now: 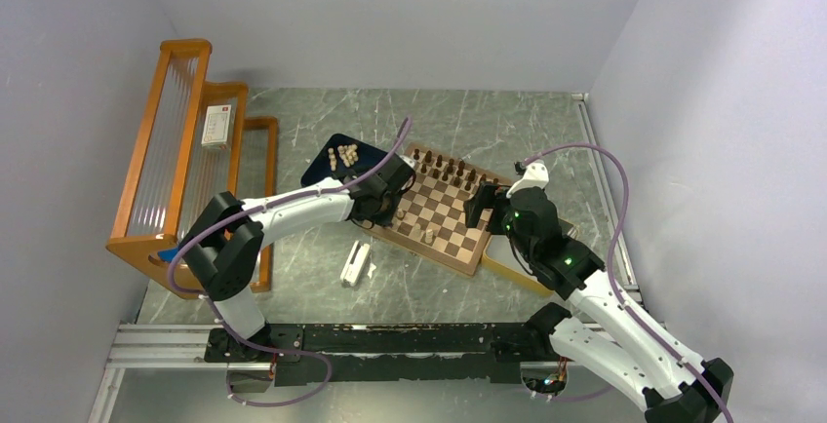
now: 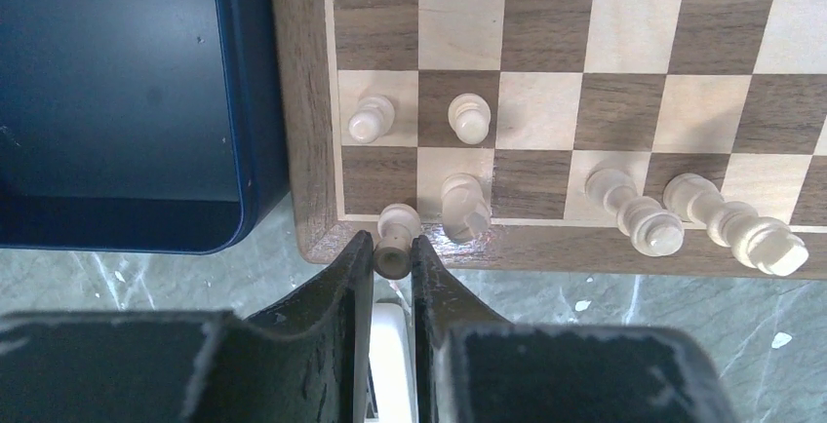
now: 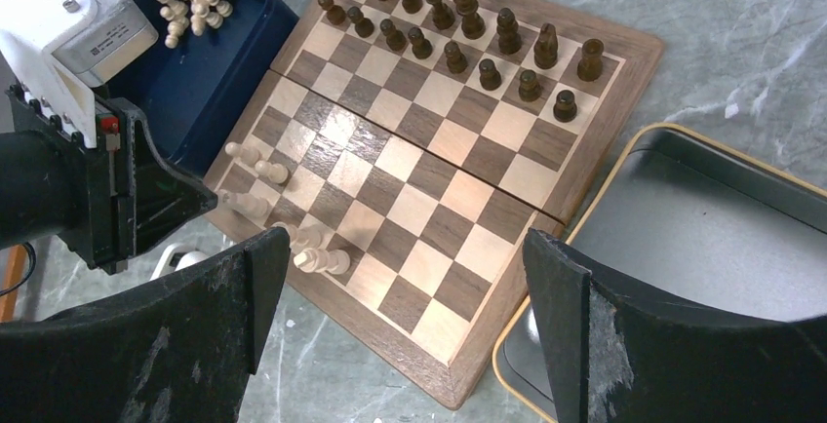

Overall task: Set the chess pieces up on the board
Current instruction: Place the chess piece on the chessboard.

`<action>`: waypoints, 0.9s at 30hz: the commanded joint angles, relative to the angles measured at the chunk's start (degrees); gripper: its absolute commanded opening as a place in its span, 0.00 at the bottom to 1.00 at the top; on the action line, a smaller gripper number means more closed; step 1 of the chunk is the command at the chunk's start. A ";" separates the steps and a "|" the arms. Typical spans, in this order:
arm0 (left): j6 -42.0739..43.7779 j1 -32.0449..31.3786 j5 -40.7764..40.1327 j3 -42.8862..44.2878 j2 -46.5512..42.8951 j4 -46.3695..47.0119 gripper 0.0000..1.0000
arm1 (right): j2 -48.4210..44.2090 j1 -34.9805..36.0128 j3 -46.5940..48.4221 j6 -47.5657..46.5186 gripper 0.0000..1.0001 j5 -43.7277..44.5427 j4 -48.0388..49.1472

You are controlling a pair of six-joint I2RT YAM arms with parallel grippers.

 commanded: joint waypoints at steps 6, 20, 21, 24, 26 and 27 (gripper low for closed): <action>0.48 -0.18 -1.97 1.58 1.44 1.58 0.18 | 0.61 0.21 2.15 0.35 0.94 -0.49 0.02; 1.14 0.01 -3.03 2.70 3.30 1.32 0.20 | -0.30 0.26 2.17 0.62 0.94 -0.50 -0.60; 1.19 0.03 -2.75 2.84 3.56 1.28 0.20 | -0.28 0.26 2.22 0.52 0.94 -0.52 -0.58; 0.98 0.04 -2.59 3.22 4.15 1.02 0.20 | -0.46 0.22 2.10 0.46 0.94 -0.40 -0.30; 1.13 0.07 -2.71 3.22 4.24 1.10 0.22 | -0.47 0.20 2.01 0.54 0.94 -0.36 -0.14; 1.18 0.06 -2.84 3.19 4.21 1.10 0.23 | -0.47 0.23 1.93 0.47 0.94 -0.41 -0.18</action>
